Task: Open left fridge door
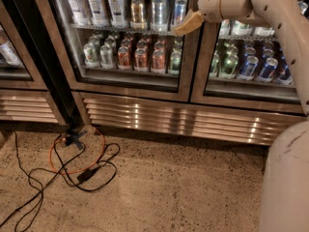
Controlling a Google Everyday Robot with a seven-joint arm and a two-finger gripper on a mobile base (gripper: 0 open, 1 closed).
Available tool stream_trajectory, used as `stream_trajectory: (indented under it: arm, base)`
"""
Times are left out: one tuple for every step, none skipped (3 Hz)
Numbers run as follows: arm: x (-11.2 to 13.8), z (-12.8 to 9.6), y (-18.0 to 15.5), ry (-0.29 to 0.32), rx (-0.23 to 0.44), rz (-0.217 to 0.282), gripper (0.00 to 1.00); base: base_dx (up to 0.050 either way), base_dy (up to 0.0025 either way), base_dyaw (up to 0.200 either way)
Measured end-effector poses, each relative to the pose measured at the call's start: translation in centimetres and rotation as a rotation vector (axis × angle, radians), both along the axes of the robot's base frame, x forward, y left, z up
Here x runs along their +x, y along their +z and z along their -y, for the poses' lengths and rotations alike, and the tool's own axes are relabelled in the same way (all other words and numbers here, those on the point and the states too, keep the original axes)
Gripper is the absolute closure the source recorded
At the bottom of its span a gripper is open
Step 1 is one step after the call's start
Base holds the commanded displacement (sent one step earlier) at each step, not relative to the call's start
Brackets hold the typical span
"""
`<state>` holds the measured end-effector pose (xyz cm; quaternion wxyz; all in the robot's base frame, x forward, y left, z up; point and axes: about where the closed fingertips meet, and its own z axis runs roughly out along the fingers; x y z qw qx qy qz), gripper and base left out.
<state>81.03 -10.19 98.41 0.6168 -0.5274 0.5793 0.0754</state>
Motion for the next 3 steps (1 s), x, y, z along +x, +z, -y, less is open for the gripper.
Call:
stream_trajectory:
  arm:
    - [-0.1,-0.3,-0.4,0.005,-0.003,-0.008,0.0]
    - [0.3,1.0,-0.2,-0.052,0.023,0.011,0.0]
    - [0.3,4.7,0.4,-0.183,0.0,0.053,0.0]
  base:
    - [0.0,0.0,0.0]
    - [0.0,0.0,0.0]
    - [0.0,0.0,0.0]
